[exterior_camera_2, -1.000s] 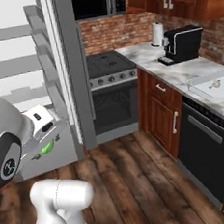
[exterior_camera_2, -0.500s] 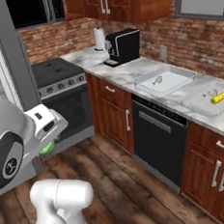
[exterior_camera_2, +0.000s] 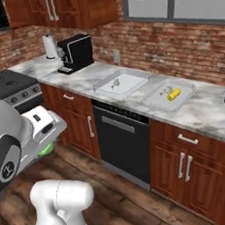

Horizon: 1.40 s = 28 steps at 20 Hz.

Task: Place one corn and one fish in each tupperware on the nearby counter, to pack two identical lunches.

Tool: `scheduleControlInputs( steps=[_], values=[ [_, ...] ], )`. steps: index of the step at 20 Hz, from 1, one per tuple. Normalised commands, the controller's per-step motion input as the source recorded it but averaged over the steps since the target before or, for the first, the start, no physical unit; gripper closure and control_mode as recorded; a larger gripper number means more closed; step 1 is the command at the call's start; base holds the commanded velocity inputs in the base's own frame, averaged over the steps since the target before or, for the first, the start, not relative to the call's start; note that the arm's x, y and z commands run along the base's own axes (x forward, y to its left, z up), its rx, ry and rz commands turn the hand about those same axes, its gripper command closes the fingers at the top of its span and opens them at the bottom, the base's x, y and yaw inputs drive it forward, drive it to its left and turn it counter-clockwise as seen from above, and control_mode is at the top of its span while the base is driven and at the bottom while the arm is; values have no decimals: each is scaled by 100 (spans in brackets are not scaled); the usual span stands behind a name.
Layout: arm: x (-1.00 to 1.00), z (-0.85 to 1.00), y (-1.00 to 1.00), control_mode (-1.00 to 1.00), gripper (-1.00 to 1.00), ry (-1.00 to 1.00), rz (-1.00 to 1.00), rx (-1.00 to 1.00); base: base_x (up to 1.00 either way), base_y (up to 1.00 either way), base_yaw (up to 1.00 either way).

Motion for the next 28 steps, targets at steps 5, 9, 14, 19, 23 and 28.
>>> scheduleControlInputs(
  steps=[5, 9, 14, 19, 23, 28],
  values=[
    [0, 0, 0, 100, 100, 0, 0, 0, 100, 11, -32],
    [0, 0, 0, 100, 100, 0, 0, 0, 100, 35, -23],
    [0, 0, 0, 100, 100, 0, 0, 0, 100, 28, -12],
    [0, 0, 0, 100, 100, 0, 0, 0, 100, -3, -1],
    [0, 0, 0, 100, 100, 0, 0, 0, 100, 0, 0],
    [31, -13, 1, -100, 100, 0, -1, 0, 34, 0, 0]
  ],
)
